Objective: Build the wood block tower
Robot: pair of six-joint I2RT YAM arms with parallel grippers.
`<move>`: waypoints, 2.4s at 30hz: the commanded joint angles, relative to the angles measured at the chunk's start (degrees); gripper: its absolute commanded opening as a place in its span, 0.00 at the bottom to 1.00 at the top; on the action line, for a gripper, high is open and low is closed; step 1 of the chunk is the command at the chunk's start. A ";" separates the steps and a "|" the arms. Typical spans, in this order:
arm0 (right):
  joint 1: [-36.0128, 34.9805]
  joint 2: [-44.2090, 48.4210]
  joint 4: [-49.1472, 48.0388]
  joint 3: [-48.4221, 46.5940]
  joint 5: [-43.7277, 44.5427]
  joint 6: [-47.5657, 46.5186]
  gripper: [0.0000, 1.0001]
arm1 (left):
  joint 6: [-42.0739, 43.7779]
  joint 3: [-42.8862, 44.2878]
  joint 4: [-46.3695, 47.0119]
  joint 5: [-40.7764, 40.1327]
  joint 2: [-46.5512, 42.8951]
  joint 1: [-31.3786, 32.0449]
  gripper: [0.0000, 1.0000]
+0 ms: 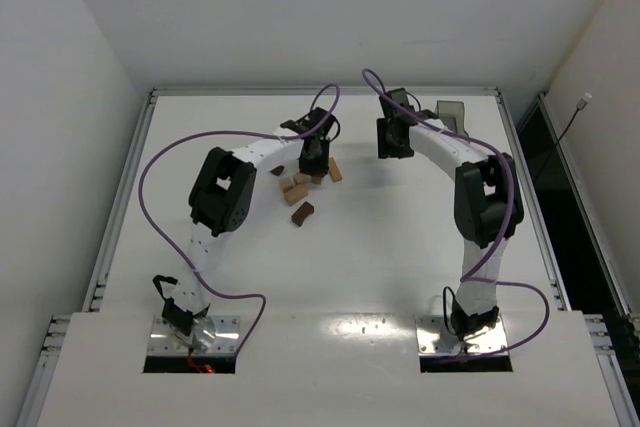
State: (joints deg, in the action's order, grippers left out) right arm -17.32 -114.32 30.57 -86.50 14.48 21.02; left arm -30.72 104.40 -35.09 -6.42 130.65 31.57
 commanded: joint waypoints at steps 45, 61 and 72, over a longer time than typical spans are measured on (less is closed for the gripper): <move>-0.70 -5.20 -2.09 -7.89 -12.19 -3.70 0.25 | 4.35 -5.25 2.92 -5.35 -18.92 -1.16 0.59; -6.84 -14.35 -0.86 -12.12 -9.56 -4.75 0.04 | 5.76 -14.49 3.80 -7.13 -26.50 -10.21 0.94; -10.45 -13.82 -0.77 -11.50 -9.48 -4.76 0.09 | 4.71 -15.01 3.80 -5.98 -25.97 -12.32 0.94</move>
State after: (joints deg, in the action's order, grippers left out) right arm -26.83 -128.86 30.20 -96.57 4.34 16.43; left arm -25.15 89.54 -32.16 -12.91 105.30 20.58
